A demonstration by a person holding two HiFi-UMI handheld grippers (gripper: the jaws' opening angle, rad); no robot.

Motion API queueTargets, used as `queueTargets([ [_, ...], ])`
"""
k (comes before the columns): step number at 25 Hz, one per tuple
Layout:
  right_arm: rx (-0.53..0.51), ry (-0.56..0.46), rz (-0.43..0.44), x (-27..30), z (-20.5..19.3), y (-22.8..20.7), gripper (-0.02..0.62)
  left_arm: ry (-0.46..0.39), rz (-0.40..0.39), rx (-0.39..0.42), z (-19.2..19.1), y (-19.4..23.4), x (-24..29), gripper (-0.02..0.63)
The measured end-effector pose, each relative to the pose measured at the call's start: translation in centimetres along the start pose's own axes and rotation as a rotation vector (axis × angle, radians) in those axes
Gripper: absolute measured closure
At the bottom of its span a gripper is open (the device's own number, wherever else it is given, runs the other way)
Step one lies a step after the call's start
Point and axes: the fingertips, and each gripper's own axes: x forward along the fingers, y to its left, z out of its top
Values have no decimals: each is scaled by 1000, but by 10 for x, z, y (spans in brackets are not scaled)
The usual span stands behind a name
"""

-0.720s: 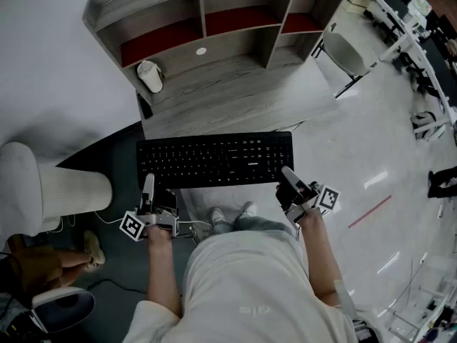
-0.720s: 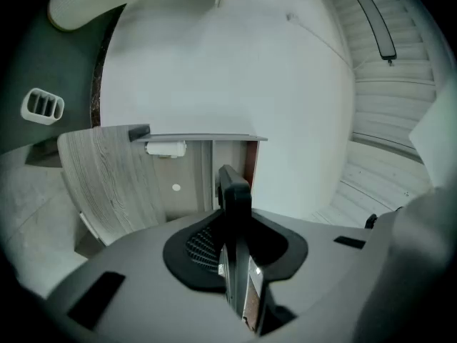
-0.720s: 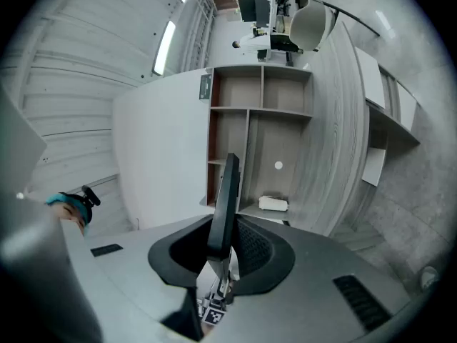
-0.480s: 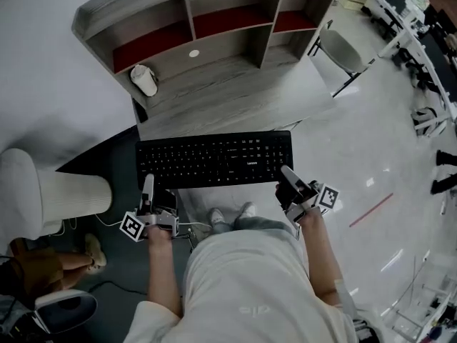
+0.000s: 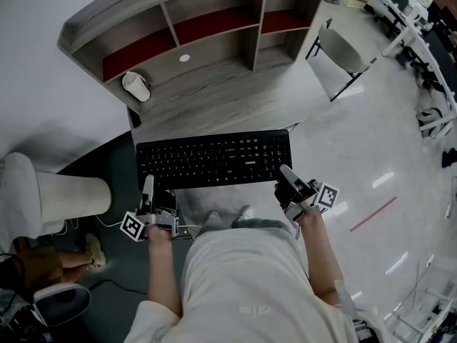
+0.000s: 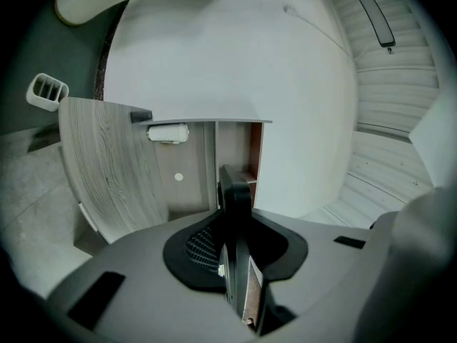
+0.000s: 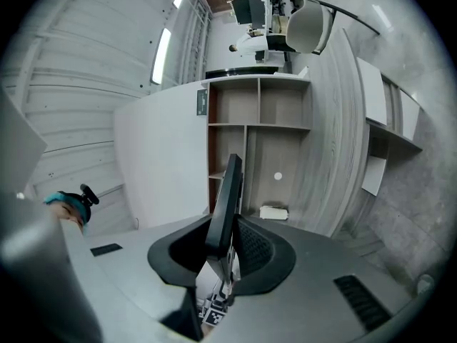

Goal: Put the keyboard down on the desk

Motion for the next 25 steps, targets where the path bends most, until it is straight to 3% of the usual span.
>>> queueTargets([
  [10, 21, -3, 11, 9, -18, -1, 494, -5, 10, 16, 18, -6, -11, 526],
  [25, 30, -25, -55, 10, -18, 3, 494, 20, 56, -47, 18, 7, -11, 525],
])
